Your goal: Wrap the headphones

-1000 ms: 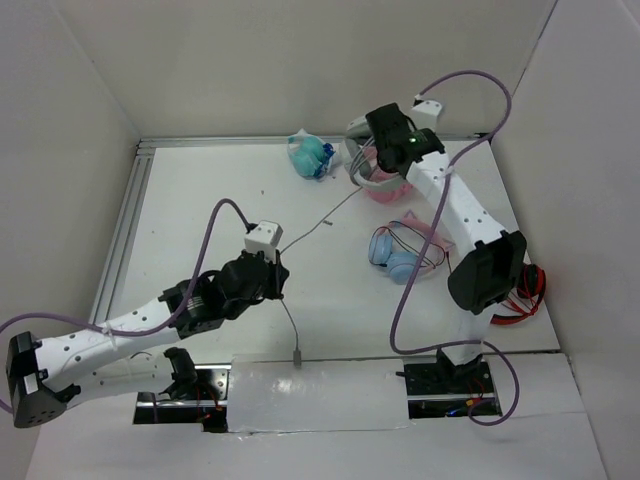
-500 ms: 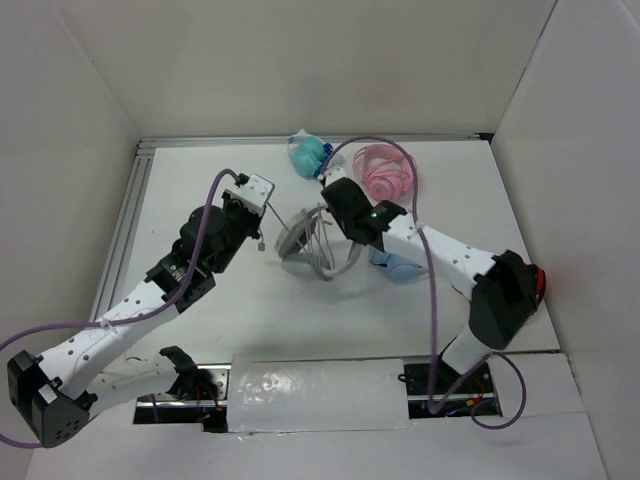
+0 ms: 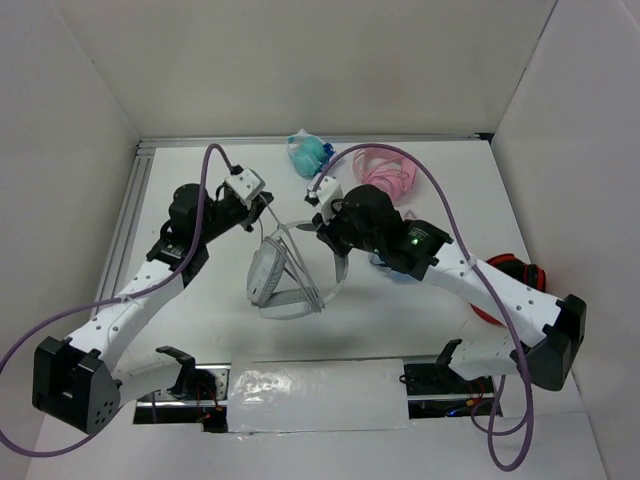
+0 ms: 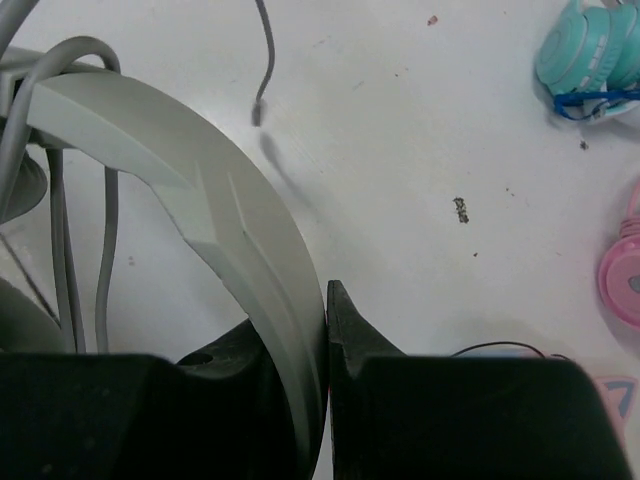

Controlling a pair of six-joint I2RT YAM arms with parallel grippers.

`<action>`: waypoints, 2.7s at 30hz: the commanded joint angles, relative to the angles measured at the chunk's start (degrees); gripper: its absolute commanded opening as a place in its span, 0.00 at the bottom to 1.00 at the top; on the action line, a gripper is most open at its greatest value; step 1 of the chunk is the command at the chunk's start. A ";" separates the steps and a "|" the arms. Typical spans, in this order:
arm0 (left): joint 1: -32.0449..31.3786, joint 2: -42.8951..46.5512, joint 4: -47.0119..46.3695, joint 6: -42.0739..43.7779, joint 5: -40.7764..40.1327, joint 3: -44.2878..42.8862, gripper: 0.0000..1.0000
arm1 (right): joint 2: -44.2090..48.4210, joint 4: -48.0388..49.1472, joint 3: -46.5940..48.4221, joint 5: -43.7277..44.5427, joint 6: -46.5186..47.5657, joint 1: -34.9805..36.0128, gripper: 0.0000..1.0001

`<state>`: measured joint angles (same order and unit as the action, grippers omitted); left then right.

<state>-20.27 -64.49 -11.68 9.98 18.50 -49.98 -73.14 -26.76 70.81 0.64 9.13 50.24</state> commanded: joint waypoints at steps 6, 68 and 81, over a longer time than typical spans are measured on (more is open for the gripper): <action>3.31 1.91 -18.98 -11.71 21.65 11.12 0.75 | 2.58 -6.01 14.42 -8.12 -10.86 1.35 0.00; -29.82 2.79 29.78 -38.47 -16.66 -2.04 0.19 | -18.26 -25.54 32.84 60.53 -47.59 -8.49 0.00; -30.00 -0.02 29.98 -18.60 -16.65 -8.56 0.29 | -14.92 -1.62 7.69 31.48 -14.14 -4.72 0.00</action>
<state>-49.98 -64.42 19.97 -14.55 4.27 -55.37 -92.66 -38.94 78.50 41.25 -10.07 44.01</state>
